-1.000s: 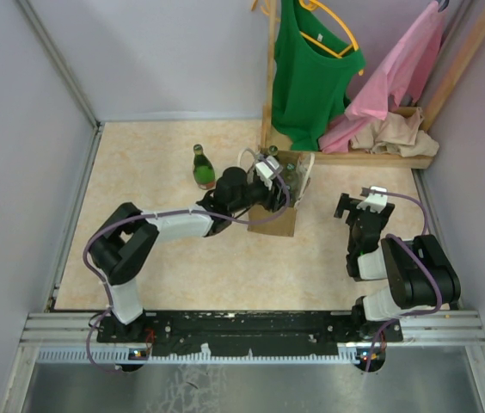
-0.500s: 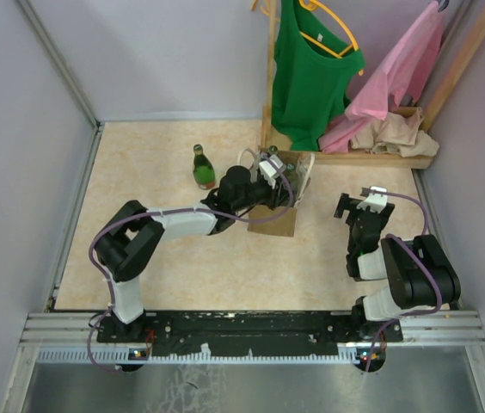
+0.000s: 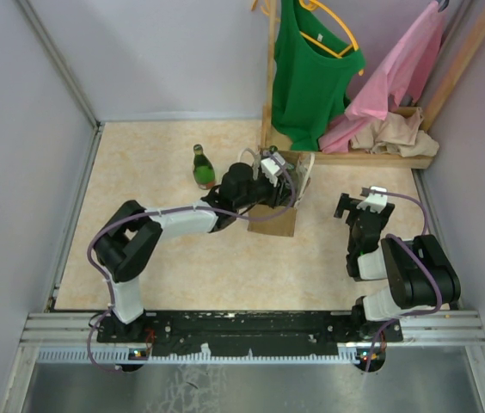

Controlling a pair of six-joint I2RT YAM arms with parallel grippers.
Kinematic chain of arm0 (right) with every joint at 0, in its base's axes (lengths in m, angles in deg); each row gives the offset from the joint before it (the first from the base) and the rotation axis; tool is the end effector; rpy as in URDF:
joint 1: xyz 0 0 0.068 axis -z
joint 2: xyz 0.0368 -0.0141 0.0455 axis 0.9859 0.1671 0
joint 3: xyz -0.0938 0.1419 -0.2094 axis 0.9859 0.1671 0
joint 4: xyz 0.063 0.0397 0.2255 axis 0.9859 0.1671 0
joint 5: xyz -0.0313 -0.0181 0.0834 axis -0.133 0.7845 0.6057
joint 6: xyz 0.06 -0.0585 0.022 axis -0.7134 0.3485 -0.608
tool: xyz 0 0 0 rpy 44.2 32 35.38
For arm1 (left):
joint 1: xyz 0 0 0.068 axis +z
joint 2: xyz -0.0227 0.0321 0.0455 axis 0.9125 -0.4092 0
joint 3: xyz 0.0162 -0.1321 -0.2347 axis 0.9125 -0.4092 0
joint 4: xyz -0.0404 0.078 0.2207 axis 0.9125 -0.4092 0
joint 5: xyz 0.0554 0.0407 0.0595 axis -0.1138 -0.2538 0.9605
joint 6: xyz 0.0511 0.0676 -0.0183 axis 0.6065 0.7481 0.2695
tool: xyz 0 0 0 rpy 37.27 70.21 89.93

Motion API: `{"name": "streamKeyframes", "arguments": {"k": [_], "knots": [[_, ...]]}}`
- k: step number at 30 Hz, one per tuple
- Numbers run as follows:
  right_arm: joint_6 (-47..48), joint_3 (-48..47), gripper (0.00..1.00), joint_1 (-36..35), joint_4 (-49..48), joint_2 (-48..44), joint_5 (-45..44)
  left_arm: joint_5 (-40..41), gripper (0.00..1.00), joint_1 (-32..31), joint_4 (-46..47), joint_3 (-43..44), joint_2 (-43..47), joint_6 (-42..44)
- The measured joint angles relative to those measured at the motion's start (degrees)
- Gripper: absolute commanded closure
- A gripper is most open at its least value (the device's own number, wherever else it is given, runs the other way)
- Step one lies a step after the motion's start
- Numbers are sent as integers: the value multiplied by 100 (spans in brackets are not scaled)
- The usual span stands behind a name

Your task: Take the beverage out of the canvas bag

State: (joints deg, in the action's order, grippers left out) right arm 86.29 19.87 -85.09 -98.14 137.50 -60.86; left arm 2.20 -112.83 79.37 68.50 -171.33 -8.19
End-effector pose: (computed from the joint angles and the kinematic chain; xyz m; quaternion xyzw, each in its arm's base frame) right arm 0.2525 -0.0063 0.1593 0.1029 0.7365 -0.0947 0.6618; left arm 0.2938 -0.3386 0.2414 0.3616 0.6569 -0.3345 0.5709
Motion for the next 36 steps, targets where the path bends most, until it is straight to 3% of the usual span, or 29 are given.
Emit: {"name": "streamKeyframes", "arguments": {"k": [19,29,36], "knots": [[0,0,1,0,0,0,0,96,100,-17,-752,918,647,444],[0,0,1,0,0,0,0,863,100,20,-1150,1543,1561,1150],[0,0,1,0,0,0,2,1471,100,481,-1508,1582,2332,1388]]}}
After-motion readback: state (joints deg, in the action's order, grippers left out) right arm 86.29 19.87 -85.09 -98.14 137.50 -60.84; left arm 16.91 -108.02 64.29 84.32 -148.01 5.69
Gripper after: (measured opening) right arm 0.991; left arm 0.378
